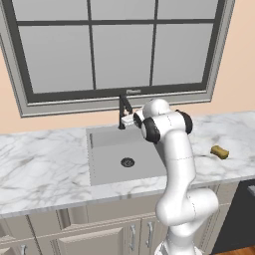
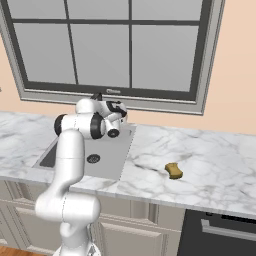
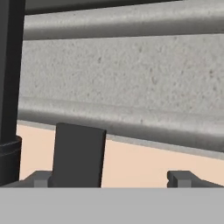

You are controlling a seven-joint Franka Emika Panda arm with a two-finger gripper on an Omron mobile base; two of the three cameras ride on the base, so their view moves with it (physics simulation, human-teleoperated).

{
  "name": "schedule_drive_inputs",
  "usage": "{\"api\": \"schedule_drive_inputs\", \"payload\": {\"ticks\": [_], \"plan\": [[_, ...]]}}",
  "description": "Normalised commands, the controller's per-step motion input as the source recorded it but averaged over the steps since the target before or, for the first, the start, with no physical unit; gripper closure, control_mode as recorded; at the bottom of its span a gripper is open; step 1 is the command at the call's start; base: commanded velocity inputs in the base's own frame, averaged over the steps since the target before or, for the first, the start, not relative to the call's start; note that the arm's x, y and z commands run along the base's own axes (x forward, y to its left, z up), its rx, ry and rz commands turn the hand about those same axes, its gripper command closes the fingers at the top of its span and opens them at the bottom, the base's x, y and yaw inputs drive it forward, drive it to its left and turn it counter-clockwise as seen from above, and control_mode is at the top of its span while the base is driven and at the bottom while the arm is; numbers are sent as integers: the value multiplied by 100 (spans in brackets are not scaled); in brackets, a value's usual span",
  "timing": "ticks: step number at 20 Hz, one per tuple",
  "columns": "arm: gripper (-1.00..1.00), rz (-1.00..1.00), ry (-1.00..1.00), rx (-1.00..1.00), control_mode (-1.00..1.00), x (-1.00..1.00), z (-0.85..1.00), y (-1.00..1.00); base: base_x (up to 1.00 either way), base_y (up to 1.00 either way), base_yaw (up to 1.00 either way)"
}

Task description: Soak the sponge with water for a few seconds and then drop it inside the sink.

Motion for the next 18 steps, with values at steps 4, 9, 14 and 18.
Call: {"api": "schedule_drive_inputs", "payload": {"ticks": [4, 9, 14, 18], "plan": [[-100, 0, 0, 0, -100, 0, 0, 0, 0, 0, 0], [-100, -4, 0, 0, -100, 0, -6, -18, 0, 0, 0], [-100, -10, 0, 0, -100, 0, -13, -24, 0, 0, 0], [-100, -11, 0, 0, -100, 0, -12, -25, 0, 0, 0]]}}
